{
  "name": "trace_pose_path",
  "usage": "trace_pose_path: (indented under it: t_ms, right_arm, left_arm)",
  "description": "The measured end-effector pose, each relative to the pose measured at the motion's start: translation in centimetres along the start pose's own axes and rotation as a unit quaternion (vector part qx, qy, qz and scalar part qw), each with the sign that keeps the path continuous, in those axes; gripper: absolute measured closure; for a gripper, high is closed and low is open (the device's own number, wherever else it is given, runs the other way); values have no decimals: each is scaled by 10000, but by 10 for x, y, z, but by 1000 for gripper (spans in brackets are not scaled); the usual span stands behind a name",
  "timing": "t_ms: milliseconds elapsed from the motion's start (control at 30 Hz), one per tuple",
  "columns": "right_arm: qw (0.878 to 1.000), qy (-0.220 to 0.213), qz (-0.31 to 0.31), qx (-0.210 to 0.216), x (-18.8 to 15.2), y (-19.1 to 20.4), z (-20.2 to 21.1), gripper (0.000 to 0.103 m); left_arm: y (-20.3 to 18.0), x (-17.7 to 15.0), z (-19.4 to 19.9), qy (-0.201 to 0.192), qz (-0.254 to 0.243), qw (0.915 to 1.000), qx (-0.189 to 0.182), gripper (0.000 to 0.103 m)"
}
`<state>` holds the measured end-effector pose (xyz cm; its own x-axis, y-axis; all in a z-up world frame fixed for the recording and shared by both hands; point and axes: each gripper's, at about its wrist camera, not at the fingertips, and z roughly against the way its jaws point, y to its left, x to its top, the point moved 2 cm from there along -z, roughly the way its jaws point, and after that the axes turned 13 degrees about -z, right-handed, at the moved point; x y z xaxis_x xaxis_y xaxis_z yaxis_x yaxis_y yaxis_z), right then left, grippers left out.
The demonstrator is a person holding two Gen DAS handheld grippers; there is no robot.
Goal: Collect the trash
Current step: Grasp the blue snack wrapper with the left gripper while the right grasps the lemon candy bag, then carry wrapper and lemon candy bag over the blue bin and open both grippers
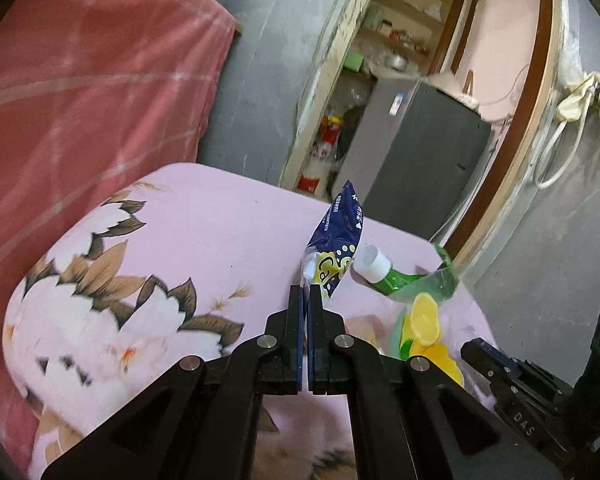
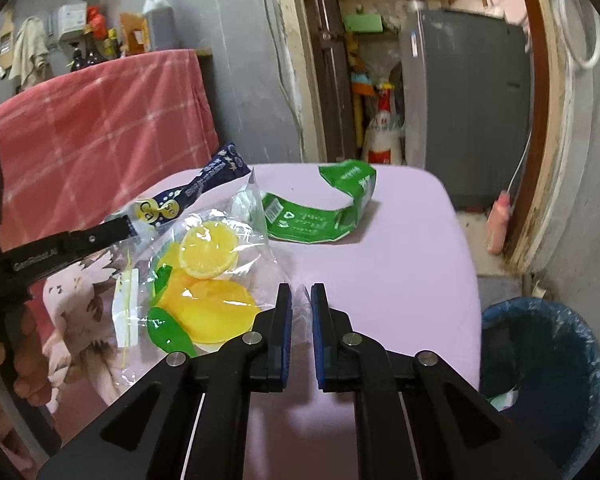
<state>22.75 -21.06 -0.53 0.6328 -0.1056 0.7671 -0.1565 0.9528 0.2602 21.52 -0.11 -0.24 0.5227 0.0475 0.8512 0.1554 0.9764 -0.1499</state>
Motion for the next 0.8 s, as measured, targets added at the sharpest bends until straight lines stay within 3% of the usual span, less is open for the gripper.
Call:
trace_pose_path:
  t_ms: [200, 400, 600, 800]
  right_arm:
    - [9980, -601, -105, -171, 0, -8, 31, 96]
    - [9920, -1086, -331, -552, 2, -34, 69, 96]
    - [9822, -1382, -643, -1101, 4, -87, 100, 96]
    - [9680, -1407, -1119, -1750, 1, -154, 117, 96]
  left_arm:
    - [-18, -7, 22, -265, 42, 9995, -151, 103]
    - [-59, -10, 28, -455, -86, 9983, -343, 103]
    - [-113, -12, 26, -432, -364, 9960, -695, 103]
    - [-163, -18, 13, -266, -593, 9928, -1009, 103]
